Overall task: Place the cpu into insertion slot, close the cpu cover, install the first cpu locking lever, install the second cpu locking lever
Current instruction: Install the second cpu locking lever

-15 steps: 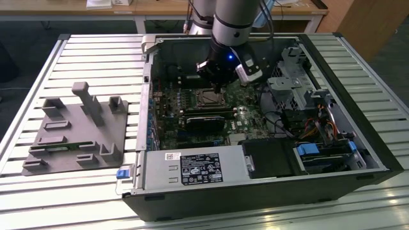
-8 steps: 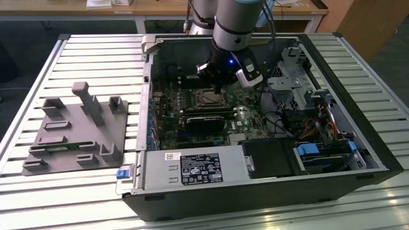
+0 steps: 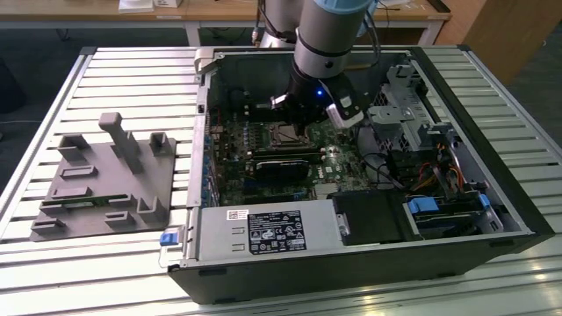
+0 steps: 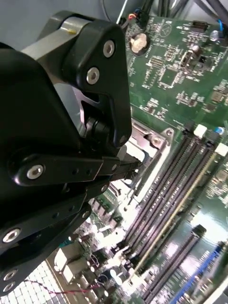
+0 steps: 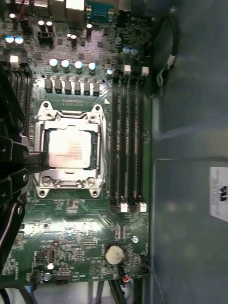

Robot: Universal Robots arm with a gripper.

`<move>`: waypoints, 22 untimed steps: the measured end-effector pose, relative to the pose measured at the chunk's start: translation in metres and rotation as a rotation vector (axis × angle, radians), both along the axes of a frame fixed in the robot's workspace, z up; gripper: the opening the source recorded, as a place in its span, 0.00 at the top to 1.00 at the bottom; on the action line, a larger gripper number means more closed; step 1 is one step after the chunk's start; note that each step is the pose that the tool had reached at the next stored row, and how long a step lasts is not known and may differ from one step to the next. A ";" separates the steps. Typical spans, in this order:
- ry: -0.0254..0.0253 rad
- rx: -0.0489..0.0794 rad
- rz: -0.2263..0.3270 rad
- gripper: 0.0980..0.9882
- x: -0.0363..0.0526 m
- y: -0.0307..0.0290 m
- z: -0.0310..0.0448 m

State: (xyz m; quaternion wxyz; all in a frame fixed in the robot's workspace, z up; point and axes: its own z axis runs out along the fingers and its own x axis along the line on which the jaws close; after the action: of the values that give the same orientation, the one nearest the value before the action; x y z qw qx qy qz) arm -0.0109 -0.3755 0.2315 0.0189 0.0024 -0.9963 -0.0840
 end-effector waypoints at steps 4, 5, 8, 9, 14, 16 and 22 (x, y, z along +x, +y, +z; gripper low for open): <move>0.0000 0.000 0.000 0.99 -0.0076 -0.0022 -0.0011; 0.0000 0.000 0.000 0.99 -0.0114 -0.0024 -0.0013; 0.0000 0.000 0.000 0.99 -0.0224 -0.0034 -0.0019; -0.0001 0.000 0.000 0.99 -0.0236 -0.0040 -0.0020; 0.0033 0.000 0.000 0.99 -0.0202 -0.0049 -0.0021; 0.0076 0.000 0.000 0.99 -0.0138 -0.0049 -0.0021; 0.0175 0.000 -0.001 0.99 -0.0066 -0.0094 -0.0021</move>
State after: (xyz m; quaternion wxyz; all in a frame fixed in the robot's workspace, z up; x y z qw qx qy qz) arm -0.0175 -0.3848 0.2294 0.0276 0.0013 -0.9961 -0.0841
